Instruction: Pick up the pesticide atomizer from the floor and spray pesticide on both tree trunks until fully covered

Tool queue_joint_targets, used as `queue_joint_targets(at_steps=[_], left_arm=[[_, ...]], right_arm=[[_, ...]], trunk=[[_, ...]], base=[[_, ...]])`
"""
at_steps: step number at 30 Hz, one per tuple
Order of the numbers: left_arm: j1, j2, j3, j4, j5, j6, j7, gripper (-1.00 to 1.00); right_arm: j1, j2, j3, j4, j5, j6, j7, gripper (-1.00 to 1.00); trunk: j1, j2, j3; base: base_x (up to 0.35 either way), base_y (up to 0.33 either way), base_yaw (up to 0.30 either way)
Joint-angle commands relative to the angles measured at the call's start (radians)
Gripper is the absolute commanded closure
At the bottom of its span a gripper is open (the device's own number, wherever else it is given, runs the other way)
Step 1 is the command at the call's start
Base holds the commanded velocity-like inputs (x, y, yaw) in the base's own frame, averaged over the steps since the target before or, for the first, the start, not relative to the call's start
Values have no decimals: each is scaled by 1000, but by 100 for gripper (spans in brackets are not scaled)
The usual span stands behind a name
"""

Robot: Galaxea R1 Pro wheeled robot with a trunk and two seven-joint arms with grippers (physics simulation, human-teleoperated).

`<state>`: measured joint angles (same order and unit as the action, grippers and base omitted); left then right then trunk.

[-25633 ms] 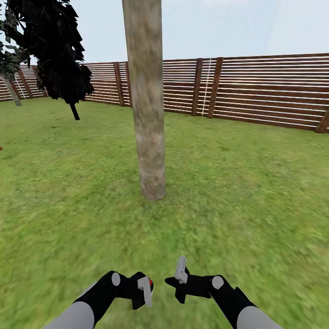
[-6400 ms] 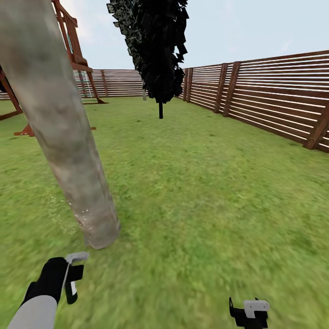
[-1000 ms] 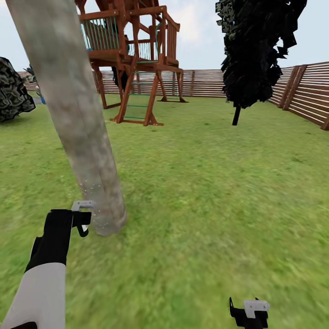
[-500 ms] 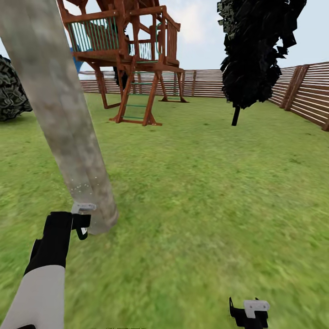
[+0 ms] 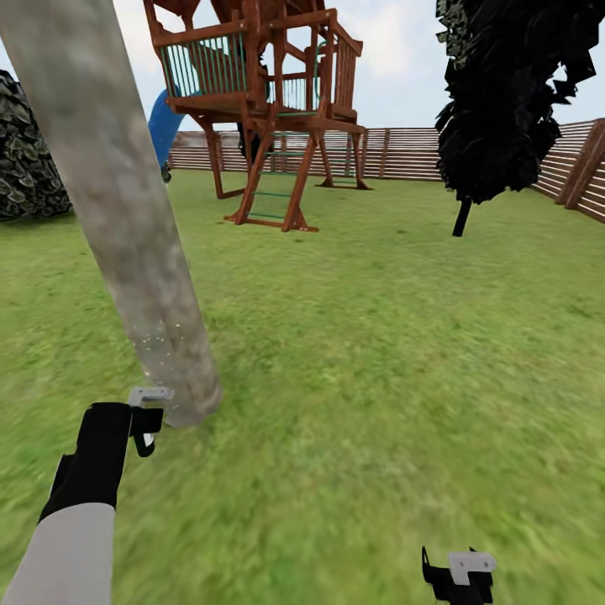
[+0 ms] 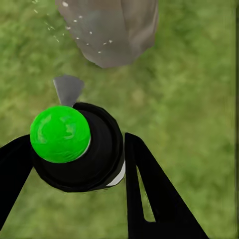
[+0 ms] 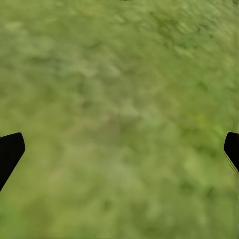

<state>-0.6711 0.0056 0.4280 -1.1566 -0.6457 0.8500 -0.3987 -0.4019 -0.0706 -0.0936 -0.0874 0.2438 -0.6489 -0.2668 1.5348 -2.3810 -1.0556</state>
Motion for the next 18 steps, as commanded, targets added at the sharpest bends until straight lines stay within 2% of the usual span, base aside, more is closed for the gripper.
queue_joint_targets(at_steps=[1, 4, 7, 8, 11, 14, 18], left_arm=[[5, -1, 0, 12, 0, 0, 1, 100], [30, 3, 4, 64, 2, -2, 3, 100], [44, 26, 79, 78, 3, -8, 1, 100], [46, 28, 93, 80, 3, -10, 1, 100], [47, 17, 102, 83, 4, -12, 2, 100], [47, 19, 107, 83, 3, -14, 3, 100], [132, 20, 112, 89, 8, -21, 23, 100]], right_arm=[[0, 0, 0, 0, 0, 0, 0, -100], [0, 0, 0, 0, 0, 0, 0, -100], [0, 0, 0, 0, 0, 0, 0, -100], [0, 0, 0, 0, 0, 0, 0, -100], [0, 0, 1, 0, 0, 0, 0, -100], [0, 1, 1, 0, 0, 0, 0, -100], [0, 2, 2, 0, 0, 0, 0, -100]], trunk=[[0, 0, 0], [0, 0, 0], [0, 0, 0], [0, 0, 0], [0, 0, 0], [0, 0, 0], [0, 0, 0]], base=[[266, -171, 14], [278, -160, 3], [283, -144, 0], [284, -141, 0], [284, -140, 0], [260, -144, 129], [35, -23, 268]])
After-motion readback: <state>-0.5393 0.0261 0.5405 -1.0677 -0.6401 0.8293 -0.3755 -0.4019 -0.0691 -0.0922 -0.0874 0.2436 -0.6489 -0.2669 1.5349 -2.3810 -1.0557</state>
